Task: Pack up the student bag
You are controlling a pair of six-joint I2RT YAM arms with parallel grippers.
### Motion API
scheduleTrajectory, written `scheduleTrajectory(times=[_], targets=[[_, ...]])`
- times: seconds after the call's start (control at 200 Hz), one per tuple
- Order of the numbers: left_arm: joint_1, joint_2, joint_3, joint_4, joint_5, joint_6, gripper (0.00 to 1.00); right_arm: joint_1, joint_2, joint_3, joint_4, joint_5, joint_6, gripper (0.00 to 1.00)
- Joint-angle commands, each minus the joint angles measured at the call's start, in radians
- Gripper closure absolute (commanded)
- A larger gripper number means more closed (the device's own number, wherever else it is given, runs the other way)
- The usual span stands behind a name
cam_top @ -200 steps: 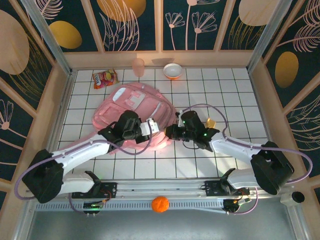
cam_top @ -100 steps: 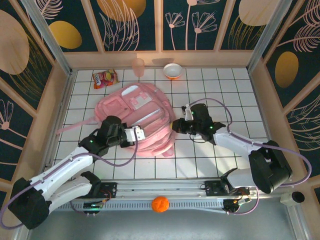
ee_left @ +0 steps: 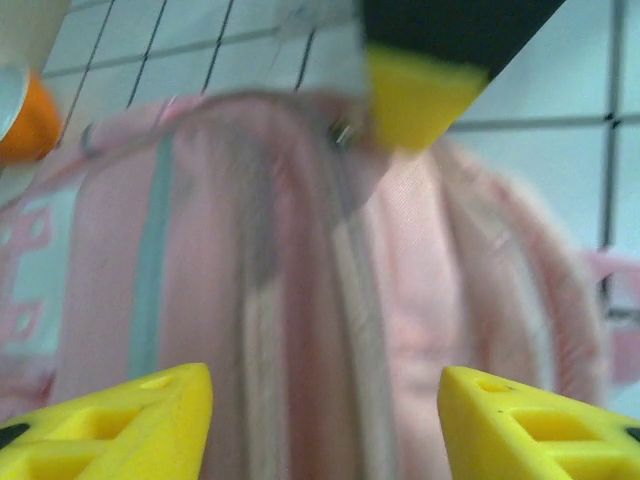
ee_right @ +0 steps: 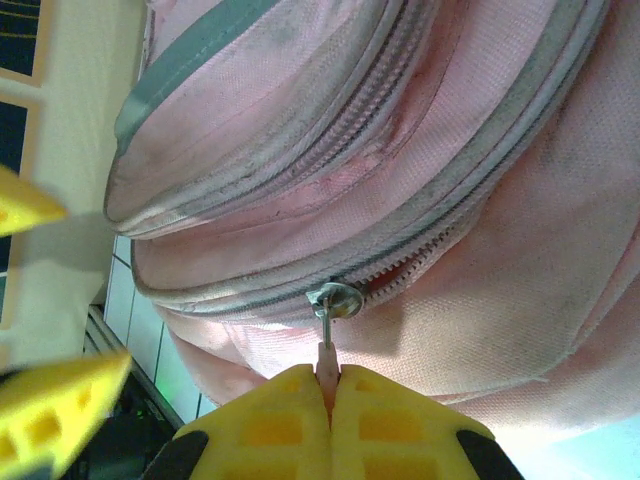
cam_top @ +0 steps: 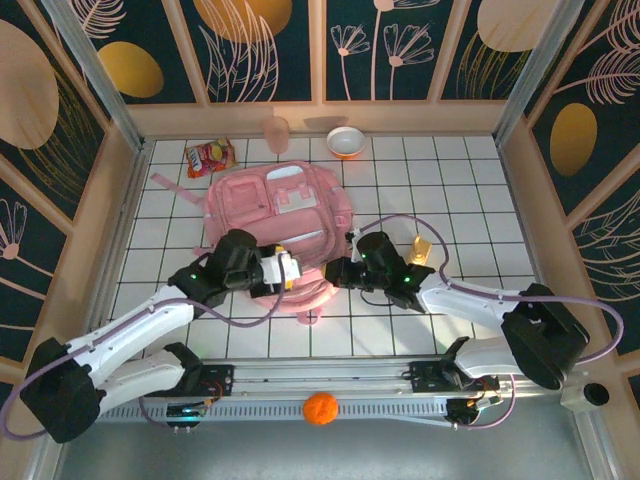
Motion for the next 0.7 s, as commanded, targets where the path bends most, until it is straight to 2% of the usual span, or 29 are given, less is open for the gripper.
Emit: scheduleTrajectory(times=[0.0, 0.095, 0.22, 0.305, 0.345, 0.425, 0.55, 0.691], targets=[[-0.036, 0.065, 0.03, 0.124, 0.0, -0.076, 0.35, 0.014, 0.006, 0.023, 0.05, 0.032, 0.024, 1.0], [-0.047, 0.135, 0.036, 0.191, -0.062, -0.075, 0.32, 0.014, 0.001, 0.027, 0.037, 0.035, 0.021, 1.0], [-0.051, 0.227, 0.05, 0.263, -0.071, -0.077, 0.31, 0.014, -0.007, 0.029, 0.022, 0.036, 0.016, 1.0], [-0.051, 0.289, 0.064, 0.294, -0.114, -0.085, 0.33, 0.015, -0.012, 0.031, 0.013, 0.038, 0.013, 1.0], [-0.052, 0.314, 0.077, 0.273, -0.106, -0.065, 0.39, 0.014, -0.017, 0.03, 0.007, 0.04, 0.009, 1.0], [-0.051, 0.327, 0.087, 0.233, -0.083, -0.043, 0.62, -0.009, -0.028, 0.025, -0.008, 0.041, -0.004, 1.0], [-0.052, 0.253, 0.038, 0.15, -0.033, 0.056, 1.0, -0.132, -0.042, 0.019, -0.038, -0.009, -0.046, 1.0], [-0.052, 0.118, -0.027, 0.061, -0.034, 0.129, 1.0, -0.287, -0.011, 0.021, -0.024, -0.084, -0.133, 1.0]])
